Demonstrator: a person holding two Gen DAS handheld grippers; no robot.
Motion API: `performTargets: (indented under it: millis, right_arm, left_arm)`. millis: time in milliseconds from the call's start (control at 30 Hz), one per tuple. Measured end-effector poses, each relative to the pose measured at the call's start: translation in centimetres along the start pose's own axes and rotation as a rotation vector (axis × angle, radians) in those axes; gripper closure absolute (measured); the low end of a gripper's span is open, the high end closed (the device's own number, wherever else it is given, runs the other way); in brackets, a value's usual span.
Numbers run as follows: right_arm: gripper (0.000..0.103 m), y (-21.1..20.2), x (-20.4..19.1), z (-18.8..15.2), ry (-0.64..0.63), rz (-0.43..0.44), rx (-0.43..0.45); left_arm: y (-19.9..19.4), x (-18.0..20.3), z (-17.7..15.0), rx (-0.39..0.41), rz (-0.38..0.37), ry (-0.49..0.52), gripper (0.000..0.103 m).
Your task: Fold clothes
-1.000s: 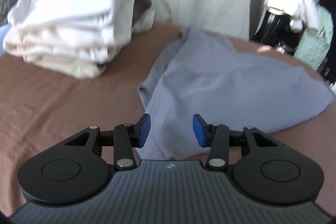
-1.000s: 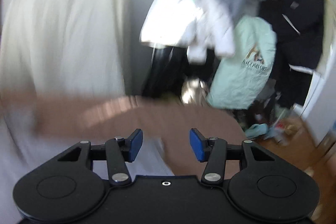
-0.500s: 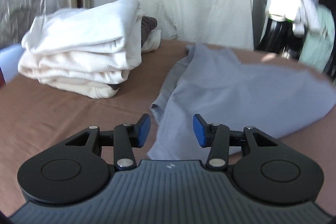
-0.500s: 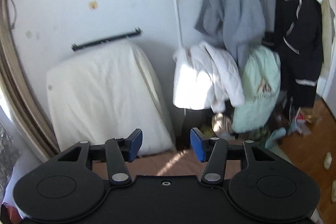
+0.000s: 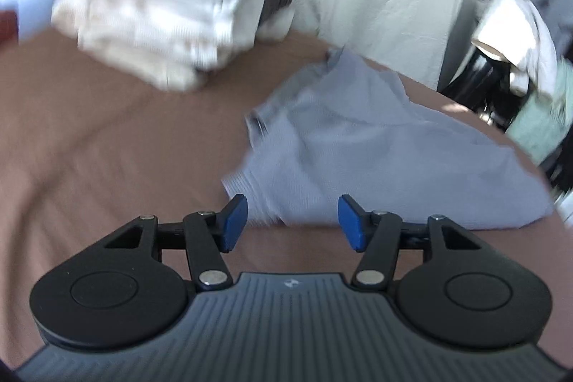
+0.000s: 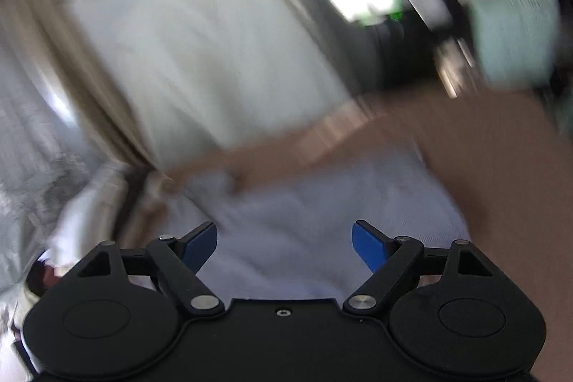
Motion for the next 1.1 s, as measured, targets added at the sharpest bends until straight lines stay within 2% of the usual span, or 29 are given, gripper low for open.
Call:
performTargets:
  millis: [33,100,167,233,300,400,433,500,600,667,767,800,833,867,900,933,1000,1067,1100]
  right_arm:
    - [0.023,1.5,2.2,-0.2,0.051,0.023,-0.036]
    - [0.024,3.4,5.8,-0.3,0.12,0.013,-0.03]
    - [0.024,5.1,7.7,-0.5,0.102,-0.02,-0.052]
    - [0.024,6.5,8.9,-1.0,0.07,-0.061,-0.042]
    - [0.024,8.0,10.9,-1.5,0.155,0.014,-0.087]
    - [0.024,10.3,13.8,-1.8,0.299,0.147,-0.158]
    - [0.024,10.6,14.3,-1.6,0.315,0.151,-0.14]
    - [0.024,11.1,15.3,-1.2,0.347,0.158,-0.103]
    - [0.024,11.9,16.8,-0.5,0.395,0.17,-0.047]
    - [0.024,12.4,17.8,-0.1,0.426,0.177,-0.009]
    - [0.026,13.2,19.4,0.5,0.473,0.188,0.047]
    - [0.042,13.5,19.9,0.7,0.489,0.192,0.066]
    - [0.058,13.7,20.4,1.0,0.505,0.195,0.084]
    - [0.097,14.0,20.9,1.2,0.52,0.199,0.103]
    - [0.097,13.5,21.1,1.4,0.511,0.186,0.126]
    - [0.097,12.4,21.1,1.7,0.478,0.158,0.151]
    - [0.098,9.9,20.8,2.3,0.427,0.114,0.191]
    - [0.098,6.7,19.6,3.2,0.393,0.094,0.196]
    - [0.098,4.8,18.5,3.4,0.335,0.057,0.187]
  left_arm:
    - [0.2,0.6,-0.4,-0.036,0.036,-0.02,0.048]
    - [0.4,2.1,-1.2,-0.038,0.064,-0.018,0.047]
    - [1.2,3.4,-1.7,-0.031,0.022,-0.041,0.047]
    - [2.3,3.8,-2.1,-0.031,-0.018,-0.108,0.047]
    - [3.7,4.2,-2.3,-0.048,-0.016,-0.161,0.047]
    - [5.4,5.4,-2.2,-0.082,0.045,-0.174,0.047]
    - [5.8,5.8,-2.1,-0.078,0.065,-0.166,0.047]
    - [6.5,6.3,-1.8,-0.053,0.06,-0.177,0.047]
    - [8.1,6.0,-1.0,-0.018,0.018,-0.273,0.042]
    - [9.3,5.5,-0.6,-0.001,0.035,-0.345,0.04]
    - [11.3,4.4,-0.3,0.036,0.107,-0.47,0.04]
    - [11.7,4.4,0.1,0.059,0.123,-0.47,0.043]
    - [11.8,4.8,0.7,0.069,0.134,-0.43,0.06]
    - [11.7,5.5,1.4,0.074,0.143,-0.378,0.08]
    - [11.7,6.1,2.1,0.079,0.152,-0.326,0.091]
    - [11.7,6.8,2.7,0.083,0.16,-0.273,0.091]
    - [9.7,8.6,3.6,0.149,0.147,-0.209,0.091]
    - [7.1,10.5,4.1,0.193,0.135,-0.165,0.091]
    - [5.6,11.4,4.2,0.204,0.13,-0.147,0.091]
Point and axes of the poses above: each gripper's, at about its wrist camera, not at the fingertips, and y roughly the way its jaws point, x to its right, z to its top, the point moved 2 cm from there along y, roughly the way its jaws point, and after that the axes turned 8 degrees about y, right-handed, at the moved point
